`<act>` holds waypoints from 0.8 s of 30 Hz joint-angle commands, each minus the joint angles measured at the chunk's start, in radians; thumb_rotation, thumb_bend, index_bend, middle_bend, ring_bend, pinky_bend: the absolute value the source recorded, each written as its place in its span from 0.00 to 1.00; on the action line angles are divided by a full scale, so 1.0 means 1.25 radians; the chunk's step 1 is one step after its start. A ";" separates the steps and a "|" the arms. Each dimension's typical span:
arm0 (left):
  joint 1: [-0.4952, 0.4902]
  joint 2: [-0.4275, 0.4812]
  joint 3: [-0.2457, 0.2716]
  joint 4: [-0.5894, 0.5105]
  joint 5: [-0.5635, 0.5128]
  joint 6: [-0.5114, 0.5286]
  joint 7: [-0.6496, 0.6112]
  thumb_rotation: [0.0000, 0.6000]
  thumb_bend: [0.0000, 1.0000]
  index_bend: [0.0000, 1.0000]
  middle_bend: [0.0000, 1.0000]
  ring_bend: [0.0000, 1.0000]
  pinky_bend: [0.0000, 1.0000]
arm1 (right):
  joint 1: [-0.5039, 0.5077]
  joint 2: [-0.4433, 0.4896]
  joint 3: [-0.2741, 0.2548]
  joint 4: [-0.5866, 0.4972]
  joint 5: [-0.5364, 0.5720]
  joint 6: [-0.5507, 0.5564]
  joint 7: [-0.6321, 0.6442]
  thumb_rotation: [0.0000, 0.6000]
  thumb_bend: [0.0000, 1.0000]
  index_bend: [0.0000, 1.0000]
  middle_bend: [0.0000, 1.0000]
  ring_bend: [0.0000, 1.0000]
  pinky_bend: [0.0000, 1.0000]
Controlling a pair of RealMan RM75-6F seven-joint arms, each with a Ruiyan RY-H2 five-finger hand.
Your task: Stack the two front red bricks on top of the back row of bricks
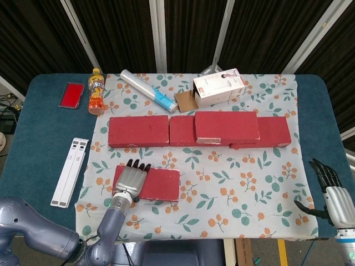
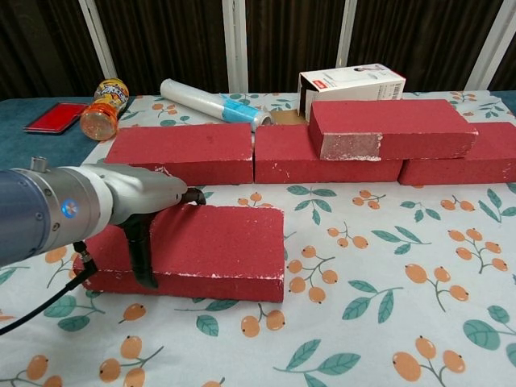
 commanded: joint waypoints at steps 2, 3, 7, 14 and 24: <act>0.001 0.004 -0.004 -0.002 0.004 0.005 0.000 1.00 0.01 0.20 0.24 0.00 0.02 | 0.000 -0.001 0.001 0.000 -0.001 -0.001 0.002 1.00 0.21 0.00 0.00 0.00 0.00; 0.001 0.004 -0.005 -0.002 0.005 0.006 0.000 1.00 0.03 0.22 0.25 0.00 0.02 | 0.000 -0.001 0.001 0.000 -0.002 0.000 0.002 1.00 0.21 0.00 0.00 0.00 0.00; 0.000 0.010 -0.005 0.005 0.021 0.014 0.005 1.00 0.08 0.28 0.30 0.00 0.02 | 0.000 -0.004 0.002 0.000 -0.005 -0.001 0.001 1.00 0.21 0.00 0.00 0.00 0.00; 0.010 0.055 -0.031 0.010 0.121 -0.019 -0.055 1.00 0.09 0.36 0.35 0.00 0.02 | 0.002 -0.010 0.009 0.006 0.014 -0.018 -0.009 1.00 0.21 0.00 0.00 0.00 0.00; 0.005 0.221 -0.165 -0.031 0.071 -0.130 -0.129 1.00 0.09 0.40 0.38 0.00 0.02 | 0.009 -0.025 0.026 0.017 0.065 -0.059 -0.044 1.00 0.21 0.00 0.00 0.00 0.00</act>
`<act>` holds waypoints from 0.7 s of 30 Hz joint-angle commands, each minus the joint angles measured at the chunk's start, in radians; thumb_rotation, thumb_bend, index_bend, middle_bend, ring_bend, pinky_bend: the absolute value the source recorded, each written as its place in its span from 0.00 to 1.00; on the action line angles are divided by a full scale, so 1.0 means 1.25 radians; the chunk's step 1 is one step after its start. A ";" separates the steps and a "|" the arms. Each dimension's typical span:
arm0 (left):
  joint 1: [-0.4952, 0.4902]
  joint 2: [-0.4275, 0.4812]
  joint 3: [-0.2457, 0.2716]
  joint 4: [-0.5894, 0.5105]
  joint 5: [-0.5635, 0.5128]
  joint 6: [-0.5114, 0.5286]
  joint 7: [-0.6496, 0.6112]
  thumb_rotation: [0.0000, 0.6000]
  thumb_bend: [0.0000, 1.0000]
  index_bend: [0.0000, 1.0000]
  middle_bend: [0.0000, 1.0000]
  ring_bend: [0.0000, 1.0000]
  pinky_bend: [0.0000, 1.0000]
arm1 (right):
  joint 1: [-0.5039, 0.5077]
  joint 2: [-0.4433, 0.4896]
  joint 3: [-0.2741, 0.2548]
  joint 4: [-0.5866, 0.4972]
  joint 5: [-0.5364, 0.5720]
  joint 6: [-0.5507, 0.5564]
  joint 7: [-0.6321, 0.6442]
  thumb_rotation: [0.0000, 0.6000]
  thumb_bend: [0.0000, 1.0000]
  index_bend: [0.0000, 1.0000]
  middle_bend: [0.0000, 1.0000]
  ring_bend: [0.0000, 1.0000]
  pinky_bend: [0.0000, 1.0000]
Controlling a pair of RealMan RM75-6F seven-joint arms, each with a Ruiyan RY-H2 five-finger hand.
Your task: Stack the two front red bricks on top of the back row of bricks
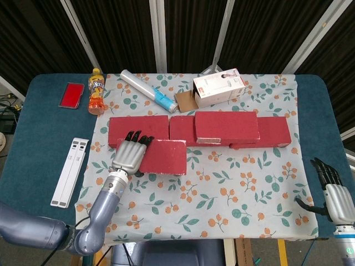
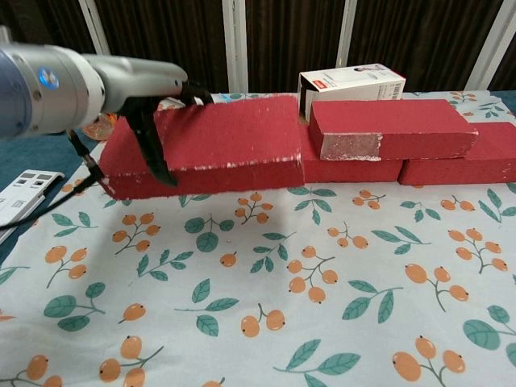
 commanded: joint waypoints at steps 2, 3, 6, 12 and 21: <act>-0.022 0.082 -0.069 0.003 -0.071 -0.055 -0.001 1.00 0.09 0.40 0.38 0.00 0.02 | 0.001 -0.007 0.009 0.004 0.022 -0.012 -0.014 1.00 0.21 0.00 0.00 0.00 0.00; -0.031 0.093 -0.080 0.019 -0.088 -0.063 0.007 1.00 0.09 0.40 0.38 0.00 0.02 | 0.001 -0.007 0.011 0.005 0.027 -0.016 -0.018 1.00 0.21 0.00 0.00 0.00 0.00; -0.050 0.104 -0.109 0.062 -0.142 -0.091 0.007 1.00 0.09 0.41 0.38 0.00 0.02 | 0.003 -0.010 0.014 0.006 0.037 -0.024 -0.026 1.00 0.21 0.00 0.00 0.00 0.00; -0.111 0.096 -0.141 0.201 -0.272 -0.195 0.031 1.00 0.09 0.40 0.38 0.00 0.02 | 0.007 -0.014 0.020 0.007 0.052 -0.041 -0.042 1.00 0.21 0.00 0.00 0.00 0.00; -0.188 0.040 -0.117 0.361 -0.355 -0.253 0.074 1.00 0.09 0.39 0.37 0.00 0.02 | 0.009 -0.018 0.025 0.008 0.062 -0.055 -0.054 1.00 0.21 0.00 0.00 0.00 0.00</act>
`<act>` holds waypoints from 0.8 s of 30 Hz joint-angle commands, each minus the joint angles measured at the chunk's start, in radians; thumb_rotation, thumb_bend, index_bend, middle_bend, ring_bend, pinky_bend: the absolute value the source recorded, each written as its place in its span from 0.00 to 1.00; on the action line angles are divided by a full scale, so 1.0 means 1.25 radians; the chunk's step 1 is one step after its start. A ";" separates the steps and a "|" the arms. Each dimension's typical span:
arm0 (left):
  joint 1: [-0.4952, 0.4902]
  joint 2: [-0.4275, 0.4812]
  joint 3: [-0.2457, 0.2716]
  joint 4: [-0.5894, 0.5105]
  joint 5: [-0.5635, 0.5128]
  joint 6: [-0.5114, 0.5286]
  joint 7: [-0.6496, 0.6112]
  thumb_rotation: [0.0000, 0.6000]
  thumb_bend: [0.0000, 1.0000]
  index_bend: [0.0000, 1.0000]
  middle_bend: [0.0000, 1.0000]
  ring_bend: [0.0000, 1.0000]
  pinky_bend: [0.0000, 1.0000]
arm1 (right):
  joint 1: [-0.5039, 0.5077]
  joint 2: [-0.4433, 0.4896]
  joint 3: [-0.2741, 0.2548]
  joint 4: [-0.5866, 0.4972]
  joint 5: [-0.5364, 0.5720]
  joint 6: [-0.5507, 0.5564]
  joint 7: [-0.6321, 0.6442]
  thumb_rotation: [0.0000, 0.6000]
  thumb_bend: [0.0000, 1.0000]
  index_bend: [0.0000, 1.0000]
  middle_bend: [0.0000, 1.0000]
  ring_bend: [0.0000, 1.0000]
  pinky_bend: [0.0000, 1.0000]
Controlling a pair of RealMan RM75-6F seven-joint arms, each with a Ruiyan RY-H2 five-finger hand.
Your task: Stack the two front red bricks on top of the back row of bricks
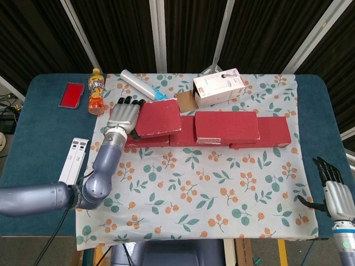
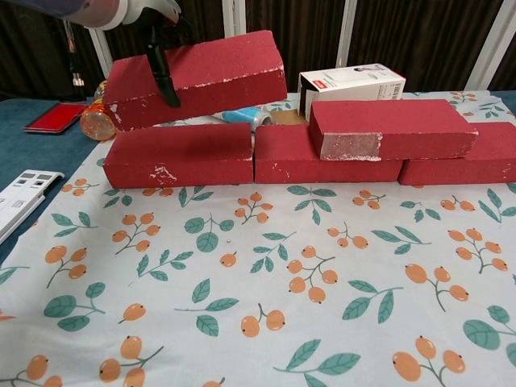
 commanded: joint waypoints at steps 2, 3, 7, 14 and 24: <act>-0.031 -0.032 0.015 0.055 -0.023 -0.019 0.006 1.00 0.09 0.39 0.37 0.00 0.02 | -0.001 -0.001 0.001 0.000 -0.001 0.000 0.000 1.00 0.21 0.00 0.00 0.00 0.00; -0.034 -0.037 0.019 0.063 -0.026 -0.022 0.006 1.00 0.09 0.39 0.37 0.00 0.02 | -0.002 -0.001 0.001 0.000 -0.002 0.000 0.000 1.00 0.21 0.00 0.00 0.00 0.00; -0.046 -0.055 0.030 0.094 -0.047 -0.051 0.008 1.00 0.09 0.39 0.37 0.00 0.02 | -0.002 -0.002 0.001 0.002 -0.003 -0.004 -0.001 1.00 0.21 0.00 0.00 0.00 0.00; -0.084 -0.096 0.072 0.176 -0.068 -0.096 0.054 1.00 0.09 0.39 0.36 0.00 0.02 | -0.004 -0.004 0.005 0.005 0.000 -0.006 0.002 1.00 0.21 0.00 0.00 0.00 0.00; -0.112 -0.134 0.074 0.277 -0.045 -0.202 0.032 1.00 0.09 0.39 0.36 0.00 0.04 | -0.002 -0.009 0.010 0.011 0.009 -0.019 -0.003 1.00 0.21 0.00 0.00 0.00 0.00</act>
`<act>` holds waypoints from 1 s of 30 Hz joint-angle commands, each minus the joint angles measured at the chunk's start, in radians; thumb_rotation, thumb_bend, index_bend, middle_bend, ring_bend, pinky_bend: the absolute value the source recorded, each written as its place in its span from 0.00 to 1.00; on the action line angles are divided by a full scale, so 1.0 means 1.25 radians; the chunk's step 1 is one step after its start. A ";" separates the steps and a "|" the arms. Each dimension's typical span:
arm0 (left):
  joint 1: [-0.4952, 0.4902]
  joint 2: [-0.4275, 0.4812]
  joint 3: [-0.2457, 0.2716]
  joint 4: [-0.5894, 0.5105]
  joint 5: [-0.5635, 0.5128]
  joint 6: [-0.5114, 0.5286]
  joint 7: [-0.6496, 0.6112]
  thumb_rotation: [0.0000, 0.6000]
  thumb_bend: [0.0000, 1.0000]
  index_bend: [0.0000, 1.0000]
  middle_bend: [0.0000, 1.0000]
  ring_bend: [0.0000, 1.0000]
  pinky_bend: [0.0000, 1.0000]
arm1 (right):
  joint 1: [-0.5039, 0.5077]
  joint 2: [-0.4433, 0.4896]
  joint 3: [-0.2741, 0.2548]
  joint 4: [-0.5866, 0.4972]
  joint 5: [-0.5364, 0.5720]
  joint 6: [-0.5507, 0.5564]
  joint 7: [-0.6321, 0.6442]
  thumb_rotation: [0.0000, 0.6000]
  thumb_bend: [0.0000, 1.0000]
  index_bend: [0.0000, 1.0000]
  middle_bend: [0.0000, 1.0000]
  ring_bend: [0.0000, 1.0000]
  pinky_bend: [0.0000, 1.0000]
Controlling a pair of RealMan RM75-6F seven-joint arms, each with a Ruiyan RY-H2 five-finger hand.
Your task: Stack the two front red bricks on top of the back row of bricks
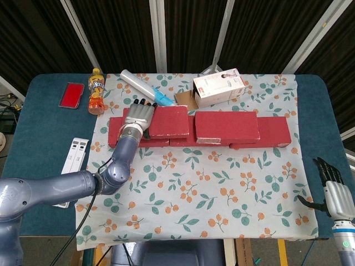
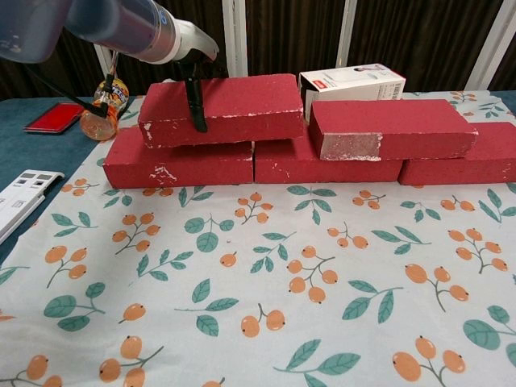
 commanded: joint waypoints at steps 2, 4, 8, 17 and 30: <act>-0.009 -0.020 0.000 0.036 0.009 -0.058 -0.031 1.00 0.09 0.39 0.36 0.00 0.04 | 0.002 -0.003 0.002 0.002 0.004 -0.005 -0.007 1.00 0.21 0.00 0.00 0.00 0.00; -0.017 -0.024 0.012 0.052 0.005 -0.074 -0.026 1.00 0.09 0.40 0.36 0.00 0.04 | 0.002 -0.004 0.003 0.002 0.006 -0.007 -0.009 1.00 0.21 0.00 0.00 0.00 0.00; -0.034 -0.031 0.028 0.079 -0.019 -0.092 -0.015 1.00 0.09 0.40 0.36 0.00 0.04 | 0.001 -0.005 0.006 0.002 0.009 -0.006 -0.013 1.00 0.21 0.00 0.00 0.00 0.00; -0.083 -0.039 0.066 0.109 -0.121 -0.088 0.033 1.00 0.09 0.40 0.36 0.00 0.04 | -0.001 -0.004 0.010 -0.001 0.013 -0.006 -0.017 1.00 0.21 0.00 0.00 0.00 0.00; -0.120 -0.050 0.067 0.122 -0.186 -0.037 0.081 1.00 0.09 0.40 0.36 0.00 0.04 | -0.003 -0.002 0.012 -0.002 0.009 -0.008 -0.008 1.00 0.21 0.00 0.00 0.00 0.00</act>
